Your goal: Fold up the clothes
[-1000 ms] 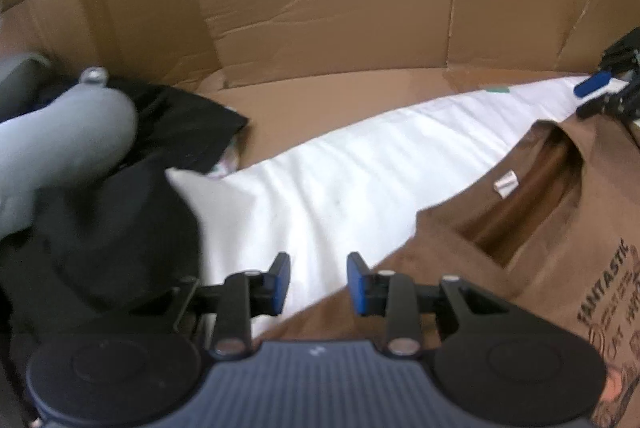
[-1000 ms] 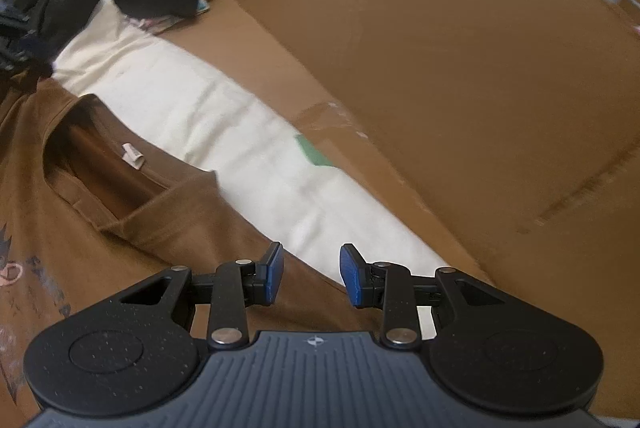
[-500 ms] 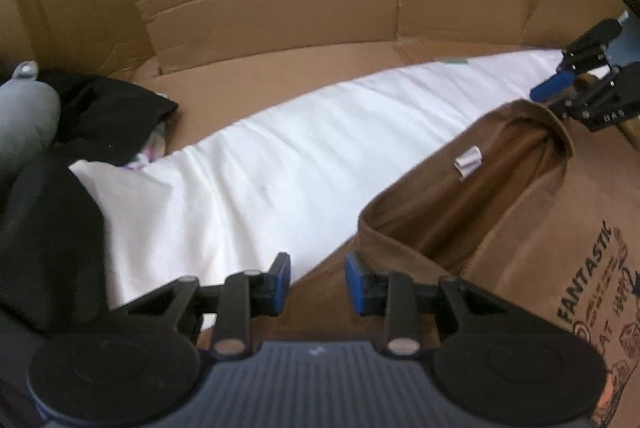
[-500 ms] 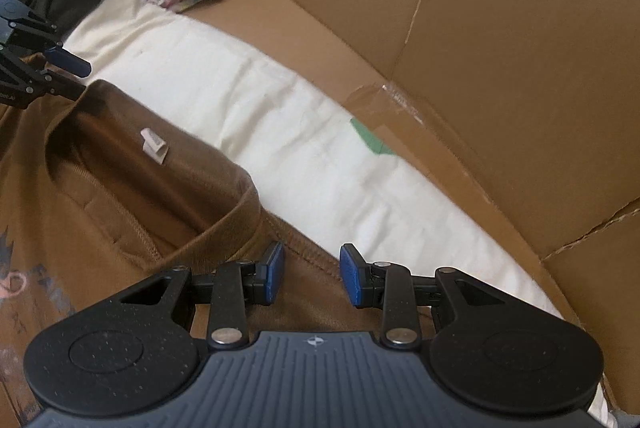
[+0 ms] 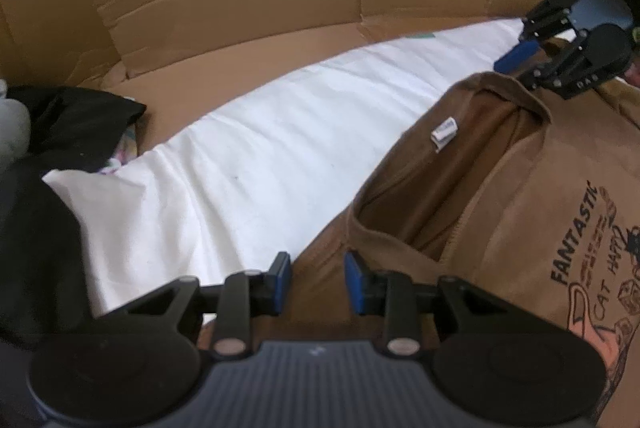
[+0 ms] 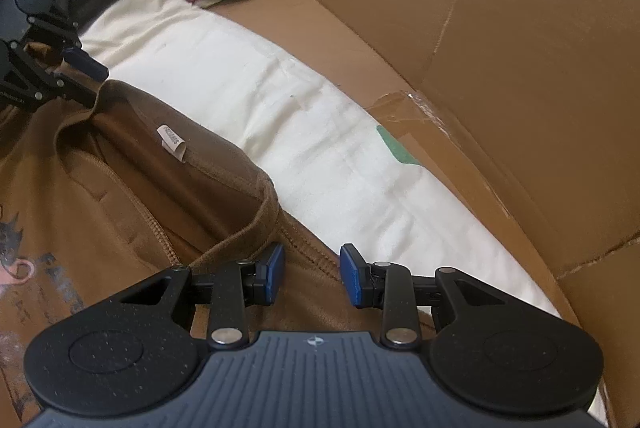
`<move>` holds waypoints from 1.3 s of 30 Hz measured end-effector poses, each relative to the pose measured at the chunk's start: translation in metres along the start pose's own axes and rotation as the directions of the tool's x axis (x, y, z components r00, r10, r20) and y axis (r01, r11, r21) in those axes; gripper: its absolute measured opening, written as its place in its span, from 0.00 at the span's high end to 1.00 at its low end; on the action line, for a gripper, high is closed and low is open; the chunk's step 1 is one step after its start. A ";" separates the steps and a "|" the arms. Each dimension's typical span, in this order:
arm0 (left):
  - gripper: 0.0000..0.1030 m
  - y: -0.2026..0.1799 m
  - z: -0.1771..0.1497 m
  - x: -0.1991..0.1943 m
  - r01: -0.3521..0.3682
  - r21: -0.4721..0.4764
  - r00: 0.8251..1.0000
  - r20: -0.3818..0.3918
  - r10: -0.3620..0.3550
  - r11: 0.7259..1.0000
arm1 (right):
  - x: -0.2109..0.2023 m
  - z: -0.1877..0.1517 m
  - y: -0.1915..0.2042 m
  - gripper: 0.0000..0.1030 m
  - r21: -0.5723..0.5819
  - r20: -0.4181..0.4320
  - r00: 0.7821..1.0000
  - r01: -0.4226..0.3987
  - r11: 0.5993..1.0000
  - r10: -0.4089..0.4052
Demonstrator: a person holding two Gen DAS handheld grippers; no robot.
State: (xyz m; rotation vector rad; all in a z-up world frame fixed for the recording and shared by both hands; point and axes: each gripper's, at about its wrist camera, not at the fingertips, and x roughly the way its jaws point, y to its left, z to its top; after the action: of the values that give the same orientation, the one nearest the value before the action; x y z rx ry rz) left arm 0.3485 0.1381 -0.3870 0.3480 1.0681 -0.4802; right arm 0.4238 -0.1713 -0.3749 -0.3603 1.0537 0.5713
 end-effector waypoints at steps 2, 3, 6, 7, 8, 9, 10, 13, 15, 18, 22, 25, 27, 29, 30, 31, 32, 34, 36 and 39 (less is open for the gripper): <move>0.69 -0.002 0.000 0.002 -0.004 0.021 1.000 -0.002 0.004 1.000 | 0.002 0.001 0.002 0.63 -0.012 -0.003 1.000 0.001 1.000 -0.001; 0.69 -0.003 0.000 0.003 -0.001 0.032 1.000 -0.001 0.001 0.999 | 0.003 0.001 0.003 0.63 -0.022 -0.004 1.000 0.003 1.000 -0.003; 0.69 -0.004 -0.002 0.005 0.006 0.055 1.000 -0.001 -0.006 0.998 | 0.005 -0.001 0.009 0.65 -0.067 -0.003 1.000 0.013 0.998 -0.013; 0.69 -0.004 -0.003 0.005 0.010 0.062 1.000 0.001 -0.010 0.998 | 0.006 -0.001 0.011 0.68 -0.080 -0.003 1.000 0.015 0.997 -0.015; 0.69 -0.003 -0.003 0.005 0.011 0.068 1.000 0.002 -0.012 0.998 | 0.007 -0.001 0.013 0.72 -0.093 -0.004 1.000 0.017 0.996 -0.017; 0.69 -0.004 -0.003 0.006 0.009 0.075 1.000 0.002 -0.009 0.997 | 0.008 -0.001 0.015 0.74 -0.105 -0.005 1.000 0.020 0.994 -0.020; 0.69 -0.004 -0.004 0.007 0.007 0.082 1.000 0.003 -0.007 0.997 | 0.009 -0.001 0.017 0.76 -0.116 -0.006 1.000 0.023 0.993 -0.024; 0.78 -0.005 -0.003 0.009 -0.010 0.097 1.000 0.010 0.009 0.995 | 0.011 0.002 0.021 0.88 -0.149 -0.005 0.999 0.038 0.988 -0.039; 0.88 -0.005 -0.001 0.008 -0.018 0.088 1.000 0.019 0.016 0.996 | 0.010 0.005 0.021 0.94 -0.150 0.003 0.999 0.054 0.987 -0.054; 0.92 -0.001 0.000 0.005 -0.040 0.069 0.998 0.044 0.037 0.997 | 0.006 0.007 0.016 0.95 -0.125 0.032 0.996 0.084 0.989 -0.081; 0.93 0.009 0.004 0.003 -0.065 -0.014 0.995 0.079 0.066 0.998 | 0.004 0.010 0.012 0.95 -0.085 0.060 0.993 0.109 0.990 -0.105; 0.93 0.017 0.008 0.002 -0.080 -0.091 0.991 0.102 0.089 0.993 | 0.001 0.014 0.008 0.95 -0.042 0.091 0.988 0.128 0.991 -0.124; 0.92 0.018 0.010 0.001 -0.079 -0.105 0.990 0.106 0.090 0.991 | -0.003 0.015 0.003 0.94 -0.001 0.106 0.987 0.122 0.992 -0.122; 0.91 0.018 0.011 0.000 -0.085 -0.110 0.989 0.115 0.097 0.990 | -0.007 0.016 -0.002 0.94 0.034 0.123 0.986 0.106 0.994 -0.109; 0.90 0.018 0.011 -0.002 -0.082 -0.115 0.988 0.123 0.096 0.990 | -0.009 0.017 -0.005 0.93 0.051 0.133 0.986 0.096 0.994 -0.102; 0.89 0.020 0.011 -0.004 -0.073 -0.125 0.988 0.129 0.089 0.989 | -0.011 0.017 -0.007 0.92 0.063 0.140 0.985 0.089 0.994 -0.097; 0.86 0.021 0.011 -0.006 -0.064 -0.135 0.987 0.135 0.082 0.989 | -0.013 0.017 -0.008 0.91 0.072 0.144 0.985 0.083 0.994 -0.093; 0.85 0.022 0.010 -0.008 -0.052 -0.137 0.988 0.138 0.071 0.989 | -0.014 0.016 -0.009 0.91 0.067 0.141 0.986 0.075 0.995 -0.083; 0.82 0.020 0.009 -0.005 -0.054 -0.114 0.990 0.124 0.068 0.992 | -0.014 0.016 -0.009 0.90 0.053 0.131 0.988 0.071 0.996 -0.077; 0.76 0.016 0.008 -0.002 -0.057 -0.079 0.993 0.104 0.065 0.995 | -0.008 0.016 -0.005 0.74 0.023 0.102 0.992 0.076 0.997 -0.078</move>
State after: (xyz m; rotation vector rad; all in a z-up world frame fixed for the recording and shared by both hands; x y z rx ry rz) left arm 0.3628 0.1482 -0.3813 0.2837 0.9673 -0.3980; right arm 0.4353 -0.1690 -0.3599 -0.3497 0.9419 0.5052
